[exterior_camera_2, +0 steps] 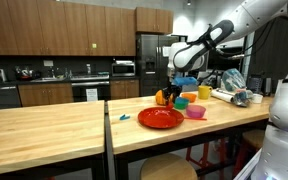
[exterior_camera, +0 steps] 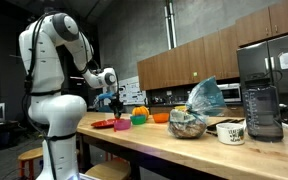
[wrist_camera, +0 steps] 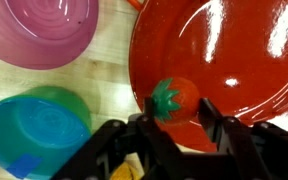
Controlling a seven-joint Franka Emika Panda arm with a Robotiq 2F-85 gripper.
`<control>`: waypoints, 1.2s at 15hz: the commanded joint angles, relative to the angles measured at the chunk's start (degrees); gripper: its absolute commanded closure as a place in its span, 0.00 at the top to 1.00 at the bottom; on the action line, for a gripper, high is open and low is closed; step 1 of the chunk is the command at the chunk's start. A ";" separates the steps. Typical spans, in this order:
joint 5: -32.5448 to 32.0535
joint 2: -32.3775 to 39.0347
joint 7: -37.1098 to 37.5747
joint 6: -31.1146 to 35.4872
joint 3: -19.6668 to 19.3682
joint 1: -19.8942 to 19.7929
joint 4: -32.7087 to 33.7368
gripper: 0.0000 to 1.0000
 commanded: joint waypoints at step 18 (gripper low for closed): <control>-1.99 -0.18 -11.72 -2.91 -1.46 -1.51 0.39 1.00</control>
